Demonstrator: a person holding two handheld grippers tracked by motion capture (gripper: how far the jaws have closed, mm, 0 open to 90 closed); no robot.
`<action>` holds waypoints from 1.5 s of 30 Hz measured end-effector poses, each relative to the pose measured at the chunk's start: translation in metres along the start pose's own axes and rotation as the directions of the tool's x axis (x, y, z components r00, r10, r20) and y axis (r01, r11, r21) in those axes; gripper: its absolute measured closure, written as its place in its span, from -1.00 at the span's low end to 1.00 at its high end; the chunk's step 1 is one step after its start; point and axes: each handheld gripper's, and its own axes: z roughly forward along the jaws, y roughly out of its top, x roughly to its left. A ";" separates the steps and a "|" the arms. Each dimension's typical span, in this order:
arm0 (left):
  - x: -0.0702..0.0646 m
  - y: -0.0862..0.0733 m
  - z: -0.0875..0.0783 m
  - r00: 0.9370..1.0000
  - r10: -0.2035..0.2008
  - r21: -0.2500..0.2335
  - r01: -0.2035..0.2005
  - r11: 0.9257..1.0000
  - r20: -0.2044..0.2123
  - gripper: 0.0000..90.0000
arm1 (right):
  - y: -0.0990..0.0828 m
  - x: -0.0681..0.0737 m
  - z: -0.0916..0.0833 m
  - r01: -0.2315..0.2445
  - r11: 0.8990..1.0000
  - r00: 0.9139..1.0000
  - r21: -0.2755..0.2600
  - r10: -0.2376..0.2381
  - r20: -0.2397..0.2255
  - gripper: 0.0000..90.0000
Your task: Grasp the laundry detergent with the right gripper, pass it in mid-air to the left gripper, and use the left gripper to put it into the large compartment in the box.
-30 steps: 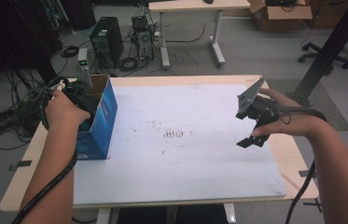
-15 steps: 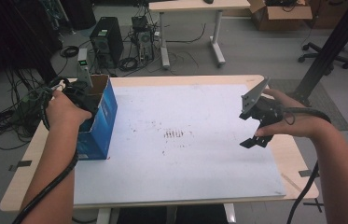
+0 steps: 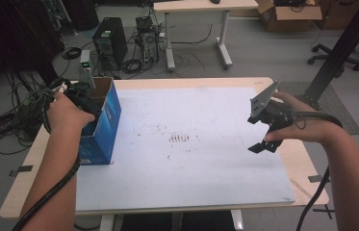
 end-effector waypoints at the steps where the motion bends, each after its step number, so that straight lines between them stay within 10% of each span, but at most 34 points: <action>1: 0.000 -0.001 -0.002 1.000 -0.002 -0.008 0.002 1.000 -0.001 -0.36 | 0.000 0.000 0.000 0.000 1.000 1.000 -0.001 0.000 0.000 -0.93; 32: -0.006 -0.012 -0.041 1.000 -0.011 -0.051 0.010 0.999 -0.013 -0.65 | 0.000 0.003 -0.005 0.025 0.999 1.000 -0.032 -0.025 0.000 -0.93; 45: -0.013 -0.023 -0.073 0.996 0.081 -0.128 -0.084 0.988 -0.025 -0.92 | 0.001 0.004 -0.008 0.018 0.999 1.000 -0.026 -0.018 0.003 -0.93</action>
